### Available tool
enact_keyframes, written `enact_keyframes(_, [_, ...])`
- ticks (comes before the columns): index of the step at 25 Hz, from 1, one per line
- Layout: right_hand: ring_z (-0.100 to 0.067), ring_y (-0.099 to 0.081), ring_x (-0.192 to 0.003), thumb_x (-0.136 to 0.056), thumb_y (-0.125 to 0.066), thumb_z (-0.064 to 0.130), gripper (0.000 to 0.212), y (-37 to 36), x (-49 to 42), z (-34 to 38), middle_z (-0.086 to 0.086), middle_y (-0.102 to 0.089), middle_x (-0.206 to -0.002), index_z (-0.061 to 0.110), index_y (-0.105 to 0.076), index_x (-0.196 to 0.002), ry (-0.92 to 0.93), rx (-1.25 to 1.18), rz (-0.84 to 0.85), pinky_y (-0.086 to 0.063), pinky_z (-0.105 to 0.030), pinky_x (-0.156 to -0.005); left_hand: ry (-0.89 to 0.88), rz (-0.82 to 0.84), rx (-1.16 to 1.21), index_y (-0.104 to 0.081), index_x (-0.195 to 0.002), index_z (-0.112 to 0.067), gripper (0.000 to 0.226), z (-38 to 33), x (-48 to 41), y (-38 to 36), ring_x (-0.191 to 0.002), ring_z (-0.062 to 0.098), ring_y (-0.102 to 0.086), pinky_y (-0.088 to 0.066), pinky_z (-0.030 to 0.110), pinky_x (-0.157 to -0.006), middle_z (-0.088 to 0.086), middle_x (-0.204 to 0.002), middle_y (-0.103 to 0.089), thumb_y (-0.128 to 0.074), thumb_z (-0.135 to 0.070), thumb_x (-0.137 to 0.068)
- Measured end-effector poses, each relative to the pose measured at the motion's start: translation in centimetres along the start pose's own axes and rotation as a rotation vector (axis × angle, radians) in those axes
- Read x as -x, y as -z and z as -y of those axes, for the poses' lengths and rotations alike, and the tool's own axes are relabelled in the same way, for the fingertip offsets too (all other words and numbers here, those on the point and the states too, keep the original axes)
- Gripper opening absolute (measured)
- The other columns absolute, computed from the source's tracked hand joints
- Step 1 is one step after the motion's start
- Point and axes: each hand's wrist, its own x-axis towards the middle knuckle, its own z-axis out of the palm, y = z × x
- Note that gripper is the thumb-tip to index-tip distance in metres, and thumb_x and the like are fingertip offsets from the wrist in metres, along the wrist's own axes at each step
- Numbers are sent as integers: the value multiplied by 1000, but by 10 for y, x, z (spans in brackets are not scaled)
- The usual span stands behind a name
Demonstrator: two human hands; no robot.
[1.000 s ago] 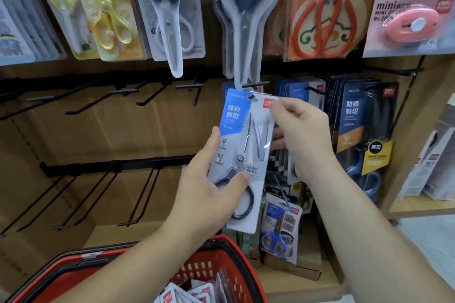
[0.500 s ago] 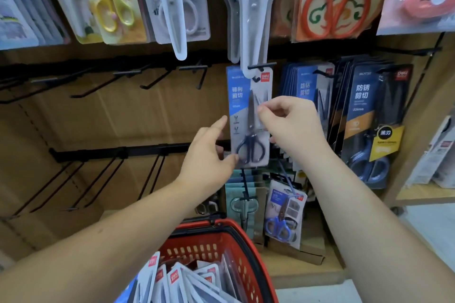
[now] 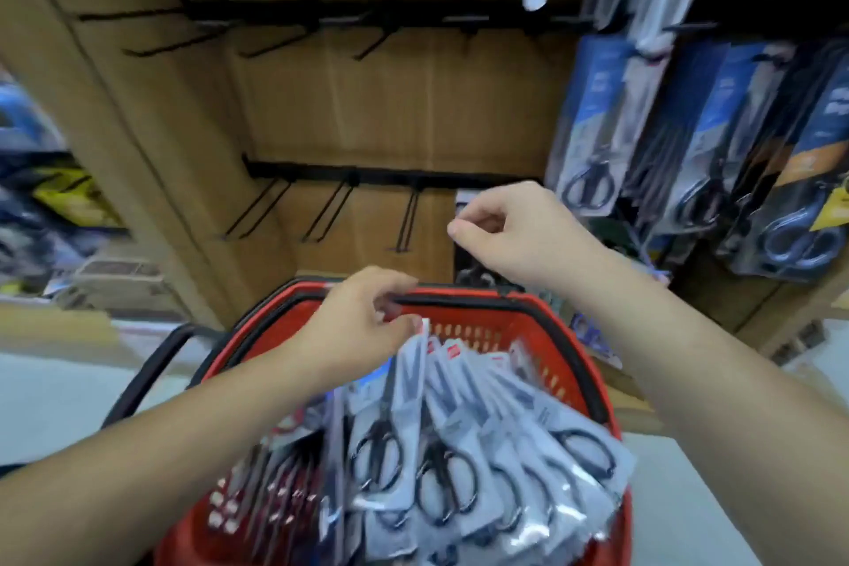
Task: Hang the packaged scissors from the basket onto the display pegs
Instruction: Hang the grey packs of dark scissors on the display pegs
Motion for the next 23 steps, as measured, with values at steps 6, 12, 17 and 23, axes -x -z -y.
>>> enact_keyframes(6, [-9, -70, -79, -94, -72, 41, 15, -96, 62, 24, 9, -75, -83, 27, -77, -92, -80, -49, 351, -57, -35, -77, 284, -3, -48, -74, -94, -14, 9, 103, 84, 5, -66, 7, -62, -52, 26, -68, 2, -82, -69, -74, -22, -90])
enact_keyframes(12, [-27, -61, -124, -95, -71, 46, 47, -138, 69, 5, -5, -70, -128, 18, -66, -132, -276, 249, 392, -47, -33, -96, 337, 357, -76, -49, -148, -13, 53, 103, 123, -33, -135, 29, -56, -45, 31, -106, 10, -145, -61, -51, -47, -107])
enact_keyframes(17, [-21, -55, -137, -93, -72, 50, 67, -160, 77, 13, 3, -59, -150, 25, -51, -151, -266, 185, 375, -42, -32, -107, 337, 405, 108, -3, -169, -24, 84, 96, 122, -46, -163, 16, 4, -3, 30, -130, 1, -177, 2, -54, -47, -106])
enact_keyframes(23, [8, -62, -74, -90, -79, 11, 61, -177, 75, 12, 7, -67, -94, 28, -53, -142, -443, -243, 224, -51, -14, -77, 290, 200, 403, -33, -163, -36, 75, 80, 120, -52, -156, 1, -22, -26, 30, -127, -15, -167, -29, -61, -43, -93])
